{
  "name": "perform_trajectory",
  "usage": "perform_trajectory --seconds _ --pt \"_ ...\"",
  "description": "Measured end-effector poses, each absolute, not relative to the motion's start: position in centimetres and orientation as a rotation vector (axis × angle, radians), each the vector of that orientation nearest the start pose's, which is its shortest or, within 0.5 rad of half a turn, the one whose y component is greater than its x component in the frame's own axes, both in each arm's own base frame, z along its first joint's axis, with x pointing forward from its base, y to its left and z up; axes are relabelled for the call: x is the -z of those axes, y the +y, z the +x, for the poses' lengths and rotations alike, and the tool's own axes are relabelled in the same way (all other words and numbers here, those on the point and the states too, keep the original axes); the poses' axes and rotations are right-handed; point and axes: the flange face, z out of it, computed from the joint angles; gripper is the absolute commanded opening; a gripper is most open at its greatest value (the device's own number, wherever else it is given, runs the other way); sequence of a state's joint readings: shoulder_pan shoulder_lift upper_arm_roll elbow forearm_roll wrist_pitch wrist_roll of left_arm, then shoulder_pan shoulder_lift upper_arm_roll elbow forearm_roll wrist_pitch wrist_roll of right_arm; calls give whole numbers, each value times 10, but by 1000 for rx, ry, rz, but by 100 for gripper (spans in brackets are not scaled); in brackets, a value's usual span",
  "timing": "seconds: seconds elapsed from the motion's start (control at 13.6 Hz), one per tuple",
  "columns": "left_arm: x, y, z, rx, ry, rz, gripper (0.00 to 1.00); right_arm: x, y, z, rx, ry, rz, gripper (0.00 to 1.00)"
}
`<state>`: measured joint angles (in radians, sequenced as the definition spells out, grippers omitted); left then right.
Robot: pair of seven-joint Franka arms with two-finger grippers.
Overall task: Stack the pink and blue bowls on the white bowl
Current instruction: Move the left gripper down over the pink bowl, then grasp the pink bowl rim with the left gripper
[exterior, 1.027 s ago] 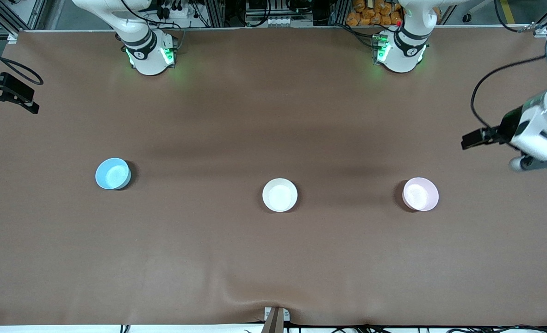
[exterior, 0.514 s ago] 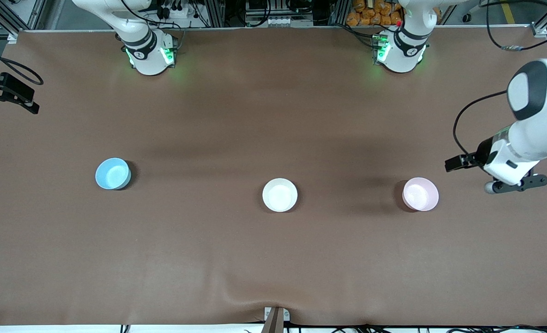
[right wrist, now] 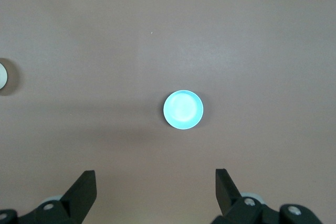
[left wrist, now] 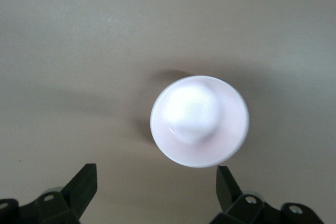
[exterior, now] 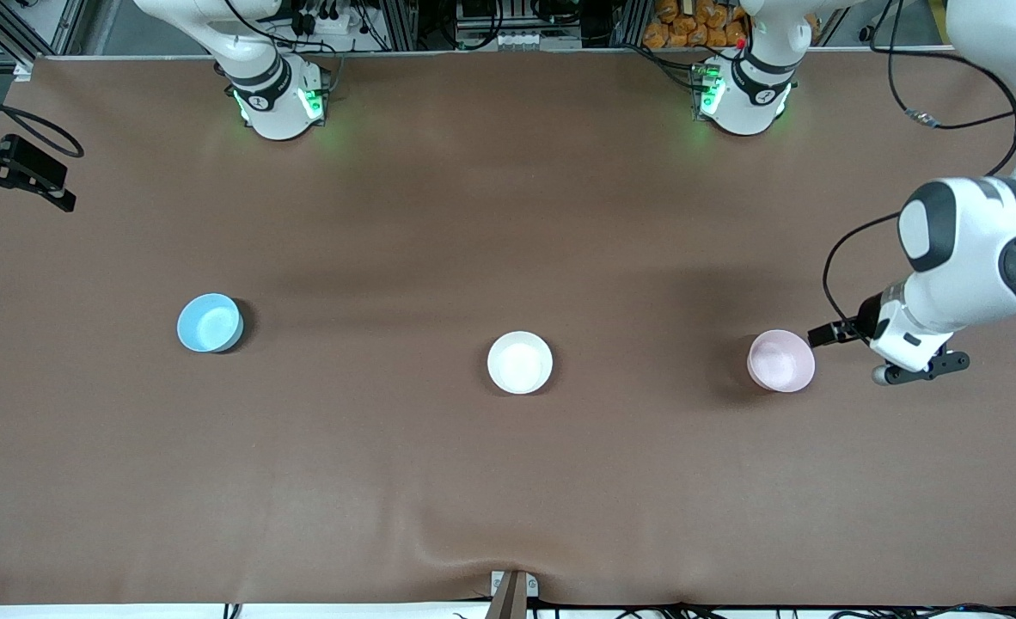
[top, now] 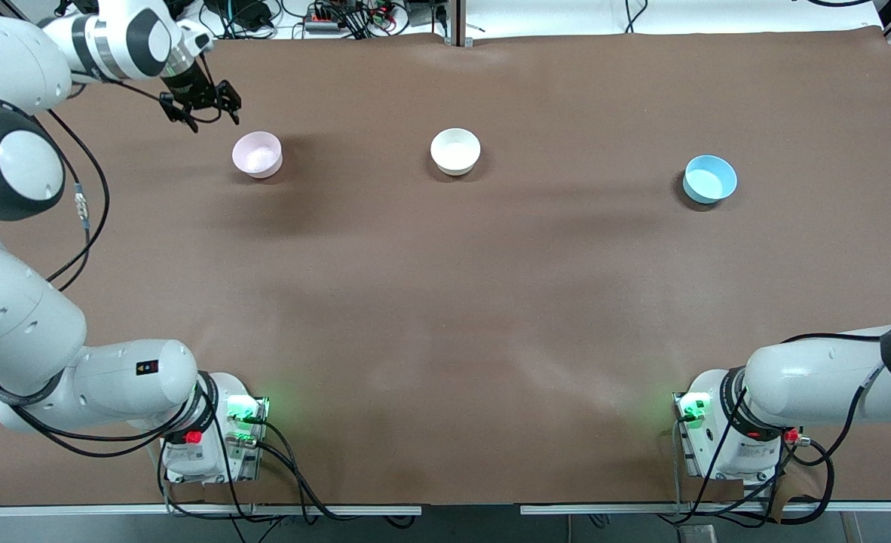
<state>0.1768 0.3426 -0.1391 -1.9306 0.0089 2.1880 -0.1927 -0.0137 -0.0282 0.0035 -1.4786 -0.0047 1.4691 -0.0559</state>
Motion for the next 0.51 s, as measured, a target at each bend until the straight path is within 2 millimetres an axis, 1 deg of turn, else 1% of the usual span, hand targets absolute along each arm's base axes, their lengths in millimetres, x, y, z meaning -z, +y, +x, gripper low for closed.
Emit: perform_trajectory --seconds 0.15,0.22,0.37,0.51 --pt "-275 34 611 -147 -390 -3157 90 -674 -5 535 29 -72 -3146 100" --pt "-262 35 613 -152 -394 -3160 83 -674 -5 535 29 -73 -3146 100" --pt "-244 34 617 -168 -397 -3165 63 -674 -6 535 29 -72 -3146 100" --pt "-234 32 620 -184 -393 -3169 53 -674 -6 535 29 -72 -3146 100"
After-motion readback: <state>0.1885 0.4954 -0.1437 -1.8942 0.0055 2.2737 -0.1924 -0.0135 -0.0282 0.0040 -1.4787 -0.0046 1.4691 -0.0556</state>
